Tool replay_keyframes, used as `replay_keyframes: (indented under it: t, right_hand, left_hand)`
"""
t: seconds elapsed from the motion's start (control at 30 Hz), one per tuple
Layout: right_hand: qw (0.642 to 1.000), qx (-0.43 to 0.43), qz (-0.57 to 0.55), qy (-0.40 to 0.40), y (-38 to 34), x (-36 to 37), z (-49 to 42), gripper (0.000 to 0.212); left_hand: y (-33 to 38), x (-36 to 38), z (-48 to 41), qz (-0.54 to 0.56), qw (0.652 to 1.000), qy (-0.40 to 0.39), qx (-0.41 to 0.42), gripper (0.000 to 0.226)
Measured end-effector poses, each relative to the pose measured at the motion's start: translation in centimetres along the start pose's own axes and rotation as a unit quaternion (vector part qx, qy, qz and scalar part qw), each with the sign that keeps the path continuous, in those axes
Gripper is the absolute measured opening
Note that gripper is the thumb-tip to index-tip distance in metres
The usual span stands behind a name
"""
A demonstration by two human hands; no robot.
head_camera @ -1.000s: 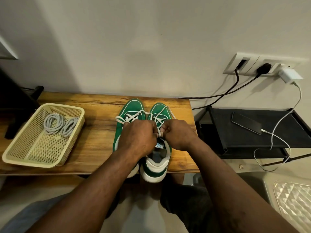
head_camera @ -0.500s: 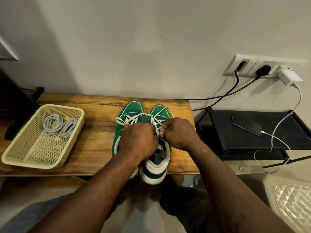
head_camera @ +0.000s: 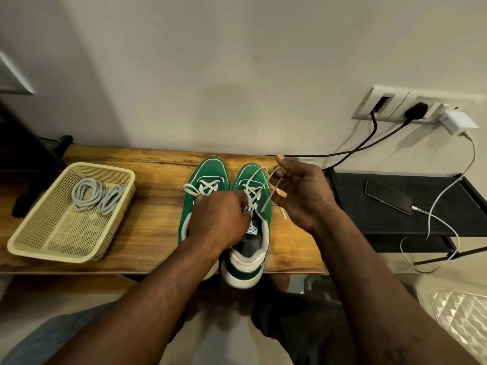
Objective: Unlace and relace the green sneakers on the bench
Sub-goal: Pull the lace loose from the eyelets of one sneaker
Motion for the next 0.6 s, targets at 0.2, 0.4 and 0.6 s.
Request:
replay_keyframes:
  t: [0.2, 0.4, 0.6]
  right_hand:
    - [0.995, -0.039, -0.089, -0.003, 0.0, -0.3, -0.1, 0.015]
    - [0.999, -0.016, 0.029, -0.031, -0.3, 0.5, 0.1, 0.026]
    - [0.995, -0.051, 0.004, -0.090, -1.2, 0.5, 0.4, 0.015]
  left_hand:
    - [0.1, -0.4, -0.1, 0.038, 0.999, 0.014, -0.004, 0.026]
    - [0.0, 0.0, -0.2, 0.092, 0.995, 0.040, 0.016, 0.014]
    - [-0.1, -0.6, -0.6, 0.394, 0.919, -0.023, 0.017, 0.007]
Point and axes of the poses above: each hand's wrist, its own z-axis away from the middle knuckle, its own x-axis out of the palm, y = z × x, the point moved 5 cm from there along -z, towards the middle knuckle, and after that the axes turned 12 degrees about -y, right-handed, at the moved point
